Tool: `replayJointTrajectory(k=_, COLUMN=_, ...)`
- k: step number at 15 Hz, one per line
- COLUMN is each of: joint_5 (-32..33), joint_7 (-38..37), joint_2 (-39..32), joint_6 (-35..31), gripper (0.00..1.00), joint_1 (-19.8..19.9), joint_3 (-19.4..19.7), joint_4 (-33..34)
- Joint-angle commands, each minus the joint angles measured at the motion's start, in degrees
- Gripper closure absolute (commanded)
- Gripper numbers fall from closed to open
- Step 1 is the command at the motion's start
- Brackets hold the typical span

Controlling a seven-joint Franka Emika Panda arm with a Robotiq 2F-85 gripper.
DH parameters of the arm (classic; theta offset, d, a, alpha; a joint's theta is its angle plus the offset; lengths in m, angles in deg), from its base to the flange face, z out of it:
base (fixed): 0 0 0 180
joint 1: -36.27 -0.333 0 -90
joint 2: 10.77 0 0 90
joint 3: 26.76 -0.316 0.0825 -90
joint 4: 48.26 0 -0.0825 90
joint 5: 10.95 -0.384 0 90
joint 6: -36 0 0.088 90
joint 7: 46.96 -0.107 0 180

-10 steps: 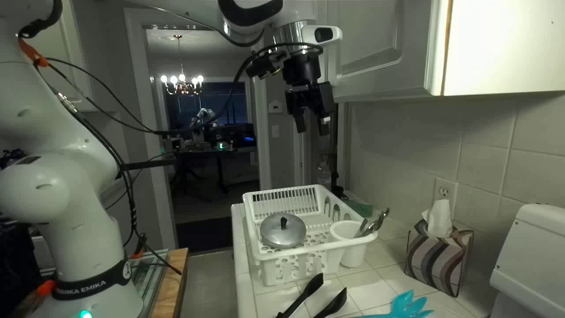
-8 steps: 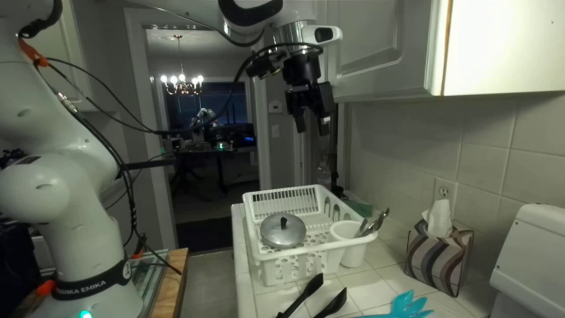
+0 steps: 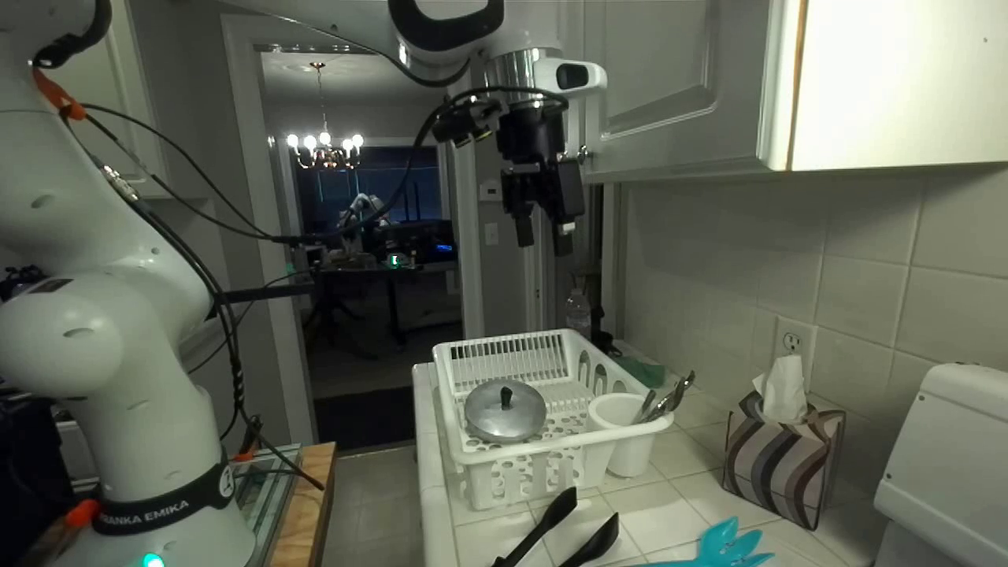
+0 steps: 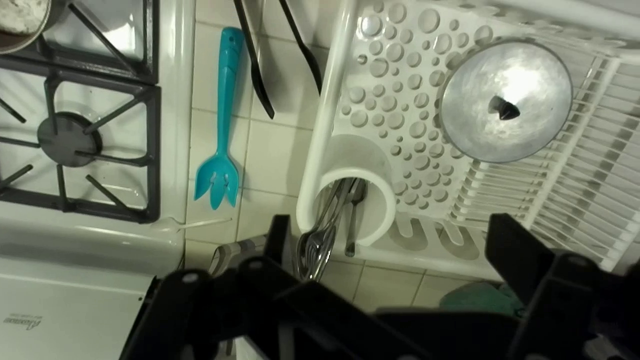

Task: Put the black tongs on the dishrack.

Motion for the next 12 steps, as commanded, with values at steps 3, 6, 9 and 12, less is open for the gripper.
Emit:
replayJointTrajectory(k=3, joint_5=-1.2, joint_7=-0.5, joint_2=5.6, joint_6=1.9, gripper=0.00, joint_1=1.9, joint_3=1.1, joint_4=-8.5)
replayJointTrajectory(k=6, joint_5=0.1, joint_7=0.6, joint_2=8.0, joint_6=-0.2, gripper=0.00, joint_1=3.4, joint_3=2.5, joint_4=-14.0)
replayJointTrajectory(k=9, joint_5=0.3, joint_7=5.1, joint_2=9.8, joint_6=-4.4, gripper=0.00, joint_1=4.4, joint_3=5.0, joint_4=-19.2)
replayJointTrajectory(k=12, joint_5=0.8, joint_7=11.7, joint_2=9.1, joint_6=-10.9, gripper=0.00, joint_1=5.1, joint_3=8.3, joint_4=-23.3)
